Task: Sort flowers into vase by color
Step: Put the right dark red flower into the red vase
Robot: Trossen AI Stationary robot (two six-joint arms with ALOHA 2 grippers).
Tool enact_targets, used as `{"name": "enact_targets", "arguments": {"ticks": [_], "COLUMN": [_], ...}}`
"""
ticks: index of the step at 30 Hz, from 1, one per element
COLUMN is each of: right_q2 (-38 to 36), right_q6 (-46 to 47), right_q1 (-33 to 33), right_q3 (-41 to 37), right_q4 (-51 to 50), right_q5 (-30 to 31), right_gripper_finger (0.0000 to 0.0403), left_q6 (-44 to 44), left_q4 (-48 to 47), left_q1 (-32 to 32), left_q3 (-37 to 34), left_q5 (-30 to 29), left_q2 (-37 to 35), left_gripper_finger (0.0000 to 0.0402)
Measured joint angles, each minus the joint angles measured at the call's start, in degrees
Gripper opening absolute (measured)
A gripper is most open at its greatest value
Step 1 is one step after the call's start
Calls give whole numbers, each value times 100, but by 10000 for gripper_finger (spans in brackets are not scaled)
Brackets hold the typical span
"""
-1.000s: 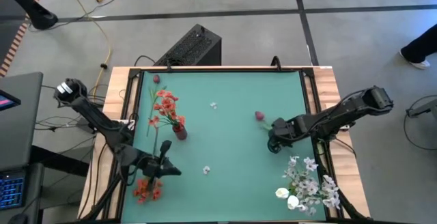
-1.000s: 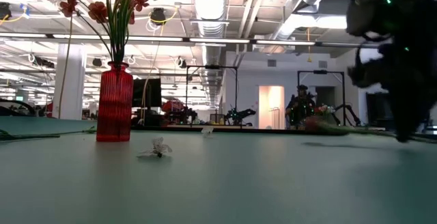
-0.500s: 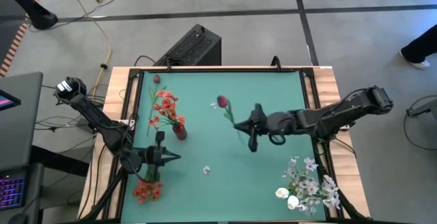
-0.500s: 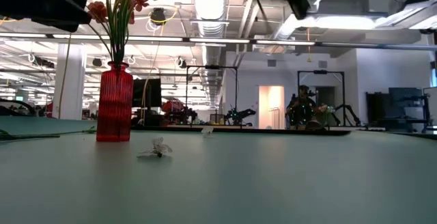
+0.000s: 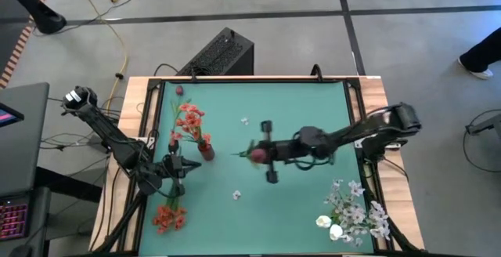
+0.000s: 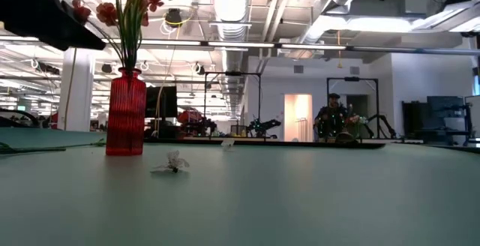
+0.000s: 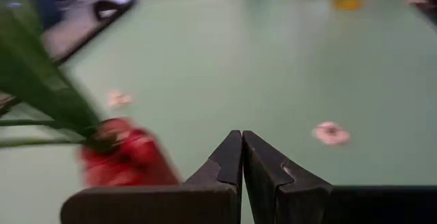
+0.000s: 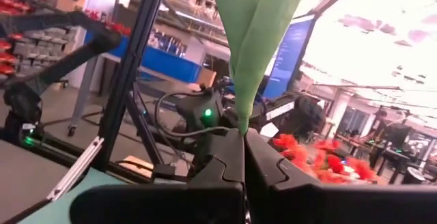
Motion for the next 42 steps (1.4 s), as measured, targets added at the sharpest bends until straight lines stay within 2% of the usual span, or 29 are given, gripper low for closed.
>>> {"name": "enact_targets", "arguments": {"ticks": [2, 8, 17, 42], "right_q2": [419, 1401, 2391, 2376], "right_q6": [-12, -232, -477, -89], "right_q1": [-53, -206, -438, -738], "right_q3": [391, 1477, 2358, 2445], "right_q4": [3, -39, -205, -612], "right_q5": [-148, -357, -359, -348], "right_gripper_finger": [18, 20, 20, 20], "left_q6": [-245, -732, -1123, -1277], "left_q4": [-237, -711, -1231, -1239], "left_q1": [1, 1, 1, 1], "left_q3": [0, 0, 0, 0], "left_q5": [-210, -202, -288, -285], "left_q2": [-55, -103, -99, -97], "left_gripper_finger": [0, 0, 0, 0]}}
